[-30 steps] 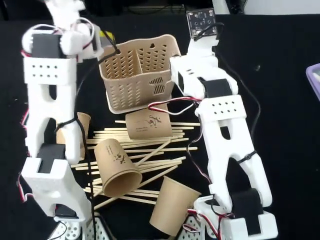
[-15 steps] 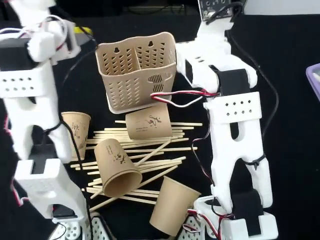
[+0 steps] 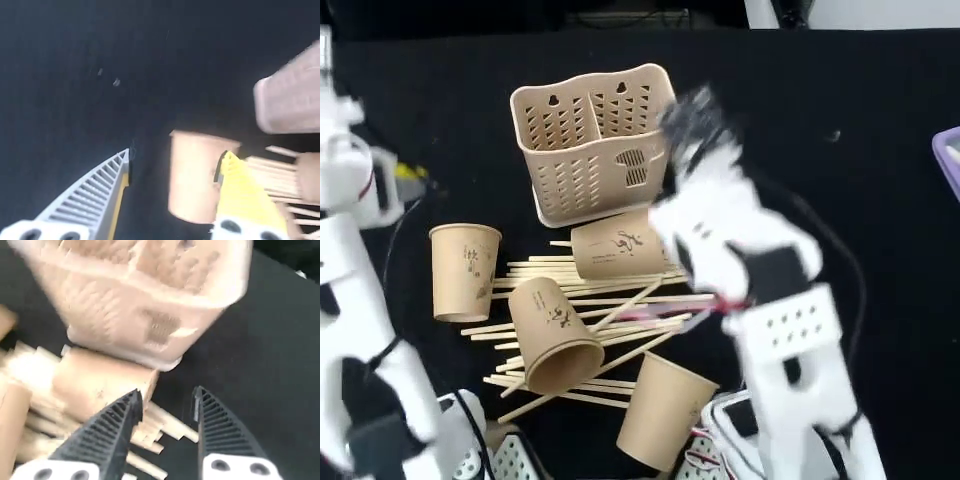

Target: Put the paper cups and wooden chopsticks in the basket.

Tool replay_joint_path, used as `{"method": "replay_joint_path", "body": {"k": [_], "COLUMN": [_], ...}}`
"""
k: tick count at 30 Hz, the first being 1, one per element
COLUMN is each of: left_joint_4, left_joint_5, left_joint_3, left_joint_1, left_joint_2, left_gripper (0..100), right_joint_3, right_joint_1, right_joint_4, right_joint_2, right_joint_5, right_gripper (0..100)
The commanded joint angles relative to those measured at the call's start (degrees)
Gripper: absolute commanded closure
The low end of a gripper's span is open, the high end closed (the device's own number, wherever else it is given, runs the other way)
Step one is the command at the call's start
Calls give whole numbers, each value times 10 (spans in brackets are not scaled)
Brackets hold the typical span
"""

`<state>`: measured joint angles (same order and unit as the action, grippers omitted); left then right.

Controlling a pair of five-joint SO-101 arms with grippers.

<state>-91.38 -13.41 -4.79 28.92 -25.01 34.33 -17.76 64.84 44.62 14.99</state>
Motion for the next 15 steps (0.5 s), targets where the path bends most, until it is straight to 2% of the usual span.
{"method": "replay_joint_path", "body": {"k": [1, 5, 8, 15], "left_joint_4": [140, 214, 247, 284], "left_joint_5": [-11, -7, 0, 137], "left_joint_3": [257, 400, 467, 527], "left_joint_1": [52, 60, 58, 54], "left_joint_2": [-98, -176, -214, -227], "left_gripper": [712, 712, 712, 712], "right_joint_3": [127, 175, 189, 189], "right_joint_1": [-102, -223, -278, -360], "right_joint_4": [-12, 32, 34, 36], "right_joint_2": [116, 138, 117, 75], "right_joint_5": [73, 110, 114, 110], "right_gripper": [818, 791, 730, 730]}}
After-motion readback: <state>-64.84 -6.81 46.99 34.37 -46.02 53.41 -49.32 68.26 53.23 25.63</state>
